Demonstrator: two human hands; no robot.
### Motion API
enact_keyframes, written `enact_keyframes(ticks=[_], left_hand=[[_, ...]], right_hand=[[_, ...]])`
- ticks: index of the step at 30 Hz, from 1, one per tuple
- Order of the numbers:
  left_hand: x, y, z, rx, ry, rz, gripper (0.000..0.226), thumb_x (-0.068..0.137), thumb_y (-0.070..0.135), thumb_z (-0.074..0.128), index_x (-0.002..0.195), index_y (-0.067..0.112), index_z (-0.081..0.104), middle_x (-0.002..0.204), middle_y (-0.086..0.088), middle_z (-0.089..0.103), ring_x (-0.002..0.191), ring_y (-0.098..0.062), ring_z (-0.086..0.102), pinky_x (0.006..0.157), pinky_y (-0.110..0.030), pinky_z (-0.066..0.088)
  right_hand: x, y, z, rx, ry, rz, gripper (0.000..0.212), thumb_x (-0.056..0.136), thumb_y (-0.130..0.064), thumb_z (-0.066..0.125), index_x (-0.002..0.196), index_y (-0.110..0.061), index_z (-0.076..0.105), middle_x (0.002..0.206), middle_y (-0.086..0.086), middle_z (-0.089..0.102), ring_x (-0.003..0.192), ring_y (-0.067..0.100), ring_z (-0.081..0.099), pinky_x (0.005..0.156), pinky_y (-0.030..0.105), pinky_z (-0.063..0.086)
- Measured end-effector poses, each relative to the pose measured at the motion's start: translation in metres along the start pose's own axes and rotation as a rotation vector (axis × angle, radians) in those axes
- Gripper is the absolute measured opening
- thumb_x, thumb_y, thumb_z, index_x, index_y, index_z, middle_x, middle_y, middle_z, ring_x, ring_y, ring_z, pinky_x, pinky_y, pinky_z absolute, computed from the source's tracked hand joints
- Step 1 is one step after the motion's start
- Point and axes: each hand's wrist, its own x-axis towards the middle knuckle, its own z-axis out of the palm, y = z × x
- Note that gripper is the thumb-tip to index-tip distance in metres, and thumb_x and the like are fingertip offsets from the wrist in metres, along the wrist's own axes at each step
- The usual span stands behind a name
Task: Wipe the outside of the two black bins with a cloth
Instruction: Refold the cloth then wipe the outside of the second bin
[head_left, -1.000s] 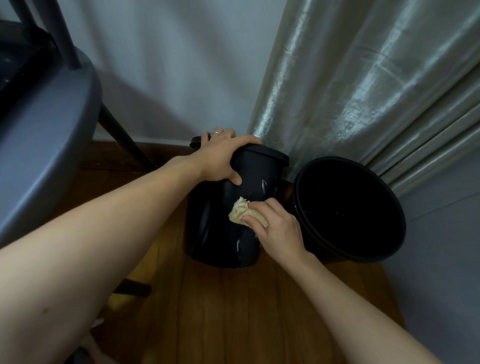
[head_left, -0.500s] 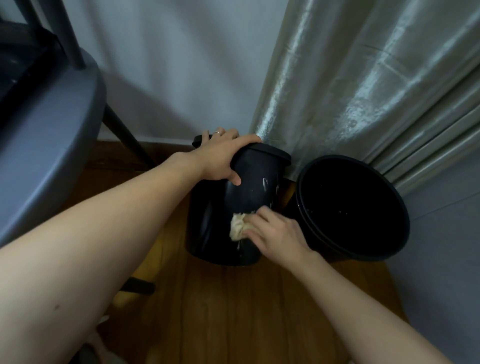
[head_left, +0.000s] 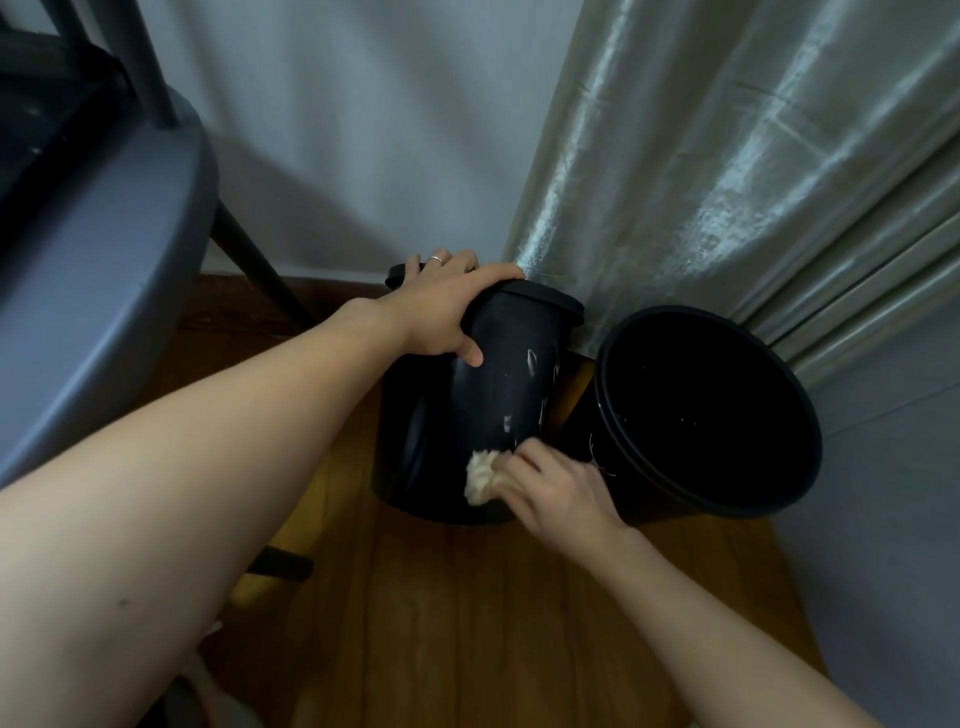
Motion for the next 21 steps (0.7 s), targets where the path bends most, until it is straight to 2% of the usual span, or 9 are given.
enact_keyframes(ticks=[3,8,10,16,18,21], left_hand=[[0.001,0.000,0.001,0.013,0.000,-0.001,0.101,0.066,0.045,0.084,0.145,0.047,0.021,0.120,-0.002,0.040,0.117,-0.028,0.034,0.103,-0.049,0.023],[-0.001,-0.001,0.000,0.000,-0.002,0.000,0.100,0.067,0.044,0.083,0.144,0.048,0.021,0.117,0.001,0.038,0.118,-0.027,0.034,0.104,-0.049,0.021],[-0.001,-0.002,0.000,-0.005,-0.004,-0.002,0.100,0.067,0.044,0.083,0.144,0.048,0.021,0.117,0.001,0.038,0.118,-0.027,0.034,0.105,-0.050,0.022],[0.000,-0.002,0.001,0.003,-0.001,-0.003,0.099,0.067,0.045,0.083,0.145,0.047,0.022,0.119,-0.001,0.039,0.117,-0.028,0.035,0.104,-0.050,0.023],[0.000,-0.003,0.000,0.003,-0.002,-0.002,0.099,0.067,0.045,0.083,0.144,0.048,0.021,0.117,0.000,0.038,0.117,-0.028,0.035,0.105,-0.050,0.022],[-0.001,-0.003,0.000,-0.005,-0.008,-0.003,0.099,0.067,0.045,0.083,0.144,0.048,0.021,0.116,0.000,0.038,0.116,-0.027,0.035,0.105,-0.050,0.022]], right_hand=[[0.005,-0.003,-0.003,0.021,0.041,0.144,0.025,0.095,-0.038,0.054,0.108,-0.018,0.063,0.094,-0.001,0.055,0.076,0.013,0.061,0.046,0.027,0.052],[-0.021,-0.006,0.010,0.083,-0.103,-0.028,0.019,0.098,-0.039,0.050,0.105,-0.022,0.056,0.095,-0.002,0.054,0.076,0.011,0.059,0.047,0.029,0.053],[-0.019,-0.003,0.007,0.081,-0.102,-0.038,0.018,0.097,-0.037,0.052,0.106,-0.022,0.056,0.095,-0.002,0.054,0.076,0.011,0.059,0.047,0.028,0.053],[0.004,0.001,-0.002,0.098,0.036,0.187,0.029,0.097,-0.039,0.050,0.115,-0.020,0.063,0.097,-0.001,0.055,0.078,0.013,0.060,0.051,0.028,0.054],[-0.004,-0.003,0.003,0.122,0.003,0.146,0.025,0.097,-0.036,0.051,0.112,-0.020,0.064,0.097,-0.001,0.055,0.078,0.013,0.060,0.051,0.030,0.055],[-0.020,-0.007,0.010,0.117,-0.110,-0.018,0.015,0.097,-0.033,0.054,0.106,-0.023,0.060,0.096,-0.001,0.055,0.080,0.013,0.061,0.050,0.031,0.055]])
